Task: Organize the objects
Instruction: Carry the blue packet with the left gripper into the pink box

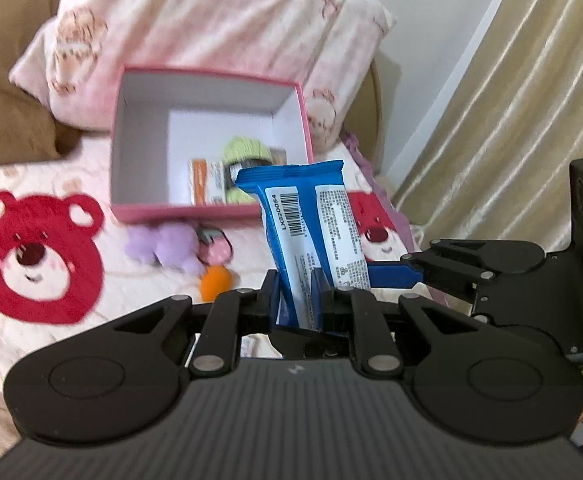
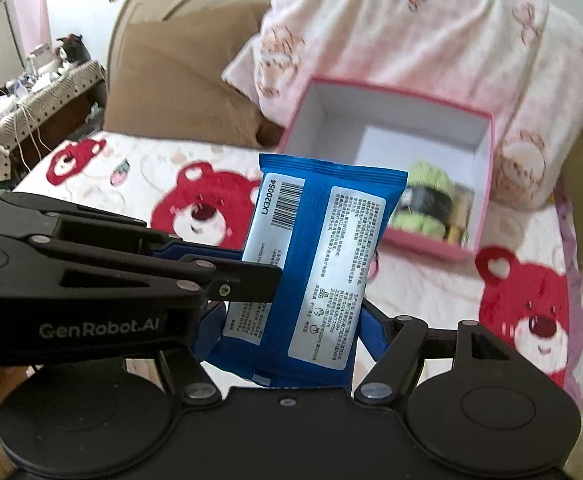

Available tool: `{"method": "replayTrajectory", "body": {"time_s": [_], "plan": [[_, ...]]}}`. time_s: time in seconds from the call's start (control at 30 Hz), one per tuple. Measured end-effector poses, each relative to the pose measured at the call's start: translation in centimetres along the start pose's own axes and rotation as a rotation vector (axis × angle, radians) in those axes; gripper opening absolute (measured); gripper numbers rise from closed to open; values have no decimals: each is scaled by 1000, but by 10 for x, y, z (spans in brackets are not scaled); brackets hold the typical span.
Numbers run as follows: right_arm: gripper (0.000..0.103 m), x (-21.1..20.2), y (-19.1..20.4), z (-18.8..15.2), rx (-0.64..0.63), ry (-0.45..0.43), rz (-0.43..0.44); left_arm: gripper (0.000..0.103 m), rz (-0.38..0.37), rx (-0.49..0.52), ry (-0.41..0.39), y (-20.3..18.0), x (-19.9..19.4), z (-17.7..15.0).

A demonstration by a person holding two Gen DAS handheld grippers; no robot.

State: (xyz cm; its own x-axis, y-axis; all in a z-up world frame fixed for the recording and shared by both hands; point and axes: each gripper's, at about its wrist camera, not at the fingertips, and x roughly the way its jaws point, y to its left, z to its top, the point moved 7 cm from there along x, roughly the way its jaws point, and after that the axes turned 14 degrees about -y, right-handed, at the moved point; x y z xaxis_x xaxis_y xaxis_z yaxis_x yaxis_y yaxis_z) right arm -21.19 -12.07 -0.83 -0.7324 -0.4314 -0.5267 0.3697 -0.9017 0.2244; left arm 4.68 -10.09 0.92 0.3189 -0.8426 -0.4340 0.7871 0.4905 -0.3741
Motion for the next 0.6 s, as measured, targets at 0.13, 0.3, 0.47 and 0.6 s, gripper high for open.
{"method": "replayTrajectory", "body": {"time_s": [0.13,0.3,0.47,0.6], "plan": [[74,3,9,23,-22,-44,9,14,24,26,-22,8,-4,21],[74,19,10,54,-12,-110,32,14,74,60,-45,26,9,51],[74,47,-2,86,8,-188,48,14,112,71,-77,48,36,82],[73,75,-16,108,4,-234,54,14,132,67,-94,68,63,101]]}}
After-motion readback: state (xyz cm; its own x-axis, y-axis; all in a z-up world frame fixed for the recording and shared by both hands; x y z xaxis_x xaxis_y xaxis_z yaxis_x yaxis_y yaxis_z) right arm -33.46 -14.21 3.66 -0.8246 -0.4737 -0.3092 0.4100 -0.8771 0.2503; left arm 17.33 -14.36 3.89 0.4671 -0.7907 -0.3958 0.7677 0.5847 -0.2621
